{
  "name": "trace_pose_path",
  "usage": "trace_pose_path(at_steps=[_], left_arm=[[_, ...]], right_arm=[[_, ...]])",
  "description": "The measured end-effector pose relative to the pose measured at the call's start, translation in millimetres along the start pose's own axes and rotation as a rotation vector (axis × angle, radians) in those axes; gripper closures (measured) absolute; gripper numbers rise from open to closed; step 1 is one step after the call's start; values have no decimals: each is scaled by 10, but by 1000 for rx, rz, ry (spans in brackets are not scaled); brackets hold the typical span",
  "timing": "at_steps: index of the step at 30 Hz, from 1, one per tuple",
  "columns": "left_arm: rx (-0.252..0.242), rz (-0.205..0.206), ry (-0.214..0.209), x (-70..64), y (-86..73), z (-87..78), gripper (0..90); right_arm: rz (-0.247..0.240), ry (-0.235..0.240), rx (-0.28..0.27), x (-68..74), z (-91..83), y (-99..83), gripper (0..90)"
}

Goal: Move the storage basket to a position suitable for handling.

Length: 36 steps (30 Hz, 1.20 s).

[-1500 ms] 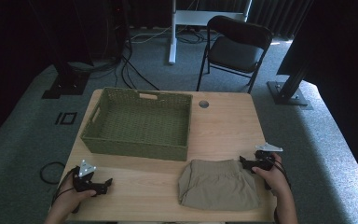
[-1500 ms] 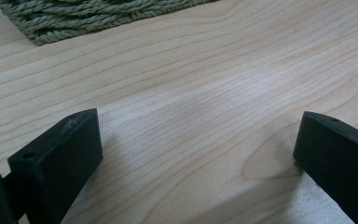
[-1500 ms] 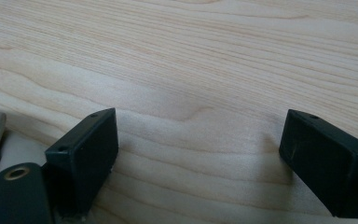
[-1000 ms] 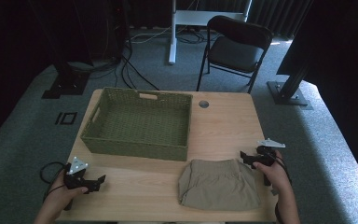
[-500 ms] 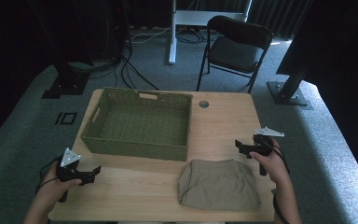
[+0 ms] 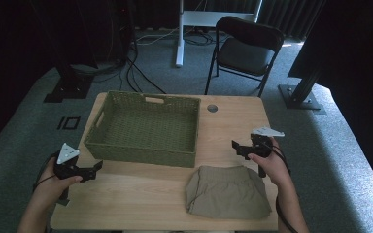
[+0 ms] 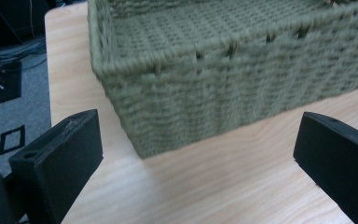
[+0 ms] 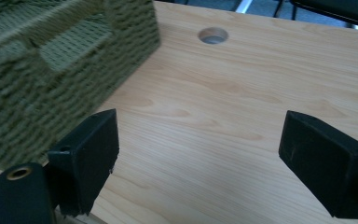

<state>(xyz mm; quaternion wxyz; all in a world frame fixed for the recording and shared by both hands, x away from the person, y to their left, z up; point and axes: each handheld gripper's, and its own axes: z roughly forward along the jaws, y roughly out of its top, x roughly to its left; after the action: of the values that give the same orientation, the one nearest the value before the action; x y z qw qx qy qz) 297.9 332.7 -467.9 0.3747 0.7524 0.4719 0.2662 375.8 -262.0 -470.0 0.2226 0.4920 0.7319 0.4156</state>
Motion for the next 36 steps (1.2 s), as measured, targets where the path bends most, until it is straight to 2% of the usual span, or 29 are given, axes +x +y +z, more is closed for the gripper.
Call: trace_pose_path(at_steps=[11,15,17,21,25,29,33,36], left_arm=[[-48,5,-36,106,306,37,19],[-53,2,-40,151,376,70,20],[-47,8,-32,184,412,102,20],[-57,-9,-35,249,463,162,20],[-49,-7,-35,311,497,216,20],[-31,13,-44,348,534,289,20],[-27,-6,-38,406,547,380,20],[-3,-8,-26,446,544,453,65]], right_arm=[[-42,60,-21,326,122,185,119],[-54,70,-27,409,143,243,119],[-66,90,-32,499,165,298,119],[-81,101,-34,586,194,347,120],[-94,121,-41,699,231,407,120],[-109,142,-39,838,302,448,120],[-115,157,-38,922,347,457,120],[-115,167,-29,998,395,458,121]])
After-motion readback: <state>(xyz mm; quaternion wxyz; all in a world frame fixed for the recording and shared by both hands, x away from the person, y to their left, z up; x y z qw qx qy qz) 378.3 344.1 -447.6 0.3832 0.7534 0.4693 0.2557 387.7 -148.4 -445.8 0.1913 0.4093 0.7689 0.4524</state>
